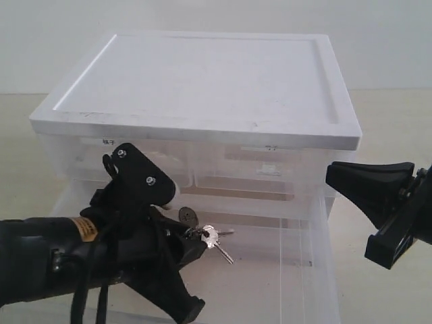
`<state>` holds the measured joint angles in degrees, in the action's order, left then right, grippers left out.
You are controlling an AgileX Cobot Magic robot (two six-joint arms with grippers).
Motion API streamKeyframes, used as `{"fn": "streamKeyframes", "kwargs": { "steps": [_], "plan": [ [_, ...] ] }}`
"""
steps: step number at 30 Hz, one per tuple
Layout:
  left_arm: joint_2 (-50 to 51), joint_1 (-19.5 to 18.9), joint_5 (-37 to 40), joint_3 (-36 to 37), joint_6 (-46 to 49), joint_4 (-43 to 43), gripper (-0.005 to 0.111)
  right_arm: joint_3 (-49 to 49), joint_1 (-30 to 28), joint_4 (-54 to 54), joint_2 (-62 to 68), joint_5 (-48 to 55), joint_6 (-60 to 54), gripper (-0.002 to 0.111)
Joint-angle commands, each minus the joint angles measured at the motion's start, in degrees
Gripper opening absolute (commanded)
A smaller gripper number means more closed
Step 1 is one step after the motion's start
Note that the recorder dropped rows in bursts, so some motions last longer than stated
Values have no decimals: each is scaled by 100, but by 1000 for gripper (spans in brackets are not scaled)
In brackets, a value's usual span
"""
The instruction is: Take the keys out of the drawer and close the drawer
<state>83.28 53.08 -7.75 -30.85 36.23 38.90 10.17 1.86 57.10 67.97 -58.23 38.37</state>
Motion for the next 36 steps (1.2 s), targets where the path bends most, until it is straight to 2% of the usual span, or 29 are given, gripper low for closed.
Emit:
{"fn": "streamKeyframes", "kwargs": {
  "steps": [1, 20, 22, 25, 28, 36],
  "plan": [
    [-531, 8, 248, 13, 111, 42, 4, 23, -7, 19, 3, -5, 6, 0],
    [-2692, 8, 735, 41, 455, -103, 4, 23, -7, 19, 3, -5, 6, 0],
    [-2951, -78, 725, 41, 466, -103, 4, 23, -7, 19, 3, -5, 6, 0],
    [-3318, -323, 725, 41, 584, -103, 4, 23, -7, 19, 3, -5, 16, 0],
    [-3554, -741, 659, 54, 625, -103, 4, 23, -7, 19, 3, -5, 27, 0],
    [-3686, -2029, -875, 915, 814, 818, 4, 23, -7, 19, 3, -5, 27, 0]
  ]
}}
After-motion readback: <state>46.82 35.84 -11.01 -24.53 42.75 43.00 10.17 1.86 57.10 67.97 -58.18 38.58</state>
